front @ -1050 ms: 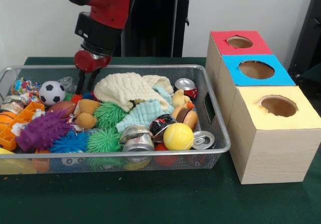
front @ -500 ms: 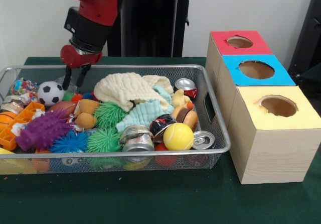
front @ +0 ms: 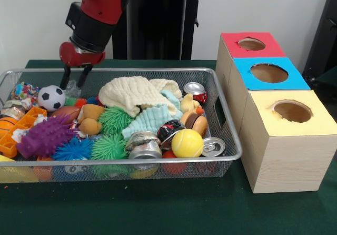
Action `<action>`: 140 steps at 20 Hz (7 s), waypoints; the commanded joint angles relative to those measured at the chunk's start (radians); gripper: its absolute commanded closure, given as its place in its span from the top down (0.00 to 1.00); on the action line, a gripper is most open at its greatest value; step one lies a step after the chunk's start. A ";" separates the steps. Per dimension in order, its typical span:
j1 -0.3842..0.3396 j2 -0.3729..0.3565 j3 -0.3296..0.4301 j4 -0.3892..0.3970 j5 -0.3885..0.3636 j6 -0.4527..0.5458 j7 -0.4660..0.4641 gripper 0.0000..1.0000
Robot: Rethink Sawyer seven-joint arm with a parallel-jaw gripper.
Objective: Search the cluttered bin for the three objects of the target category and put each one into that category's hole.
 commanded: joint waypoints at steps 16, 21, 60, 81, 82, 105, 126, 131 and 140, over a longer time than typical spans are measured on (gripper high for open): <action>-0.095 -0.017 0.188 0.010 0.035 0.176 -0.196 1.00; -0.117 -0.008 0.199 -0.002 0.031 0.182 -0.211 1.00; -0.178 -0.002 0.220 -0.015 -0.018 0.196 -0.206 1.00; -0.013 -0.015 0.093 0.079 -0.244 0.045 -0.036 1.00; 0.008 -0.010 0.074 0.079 -0.280 0.032 -0.007 1.00; 0.177 0.122 -0.048 0.041 -0.471 -0.092 0.339 1.00; 0.119 0.234 -0.045 -0.116 -0.491 -0.227 0.357 1.00; 0.098 0.284 -0.076 -0.184 -0.418 -0.296 0.282 1.00; 0.187 0.489 -0.377 -0.229 0.116 -0.641 -0.051 1.00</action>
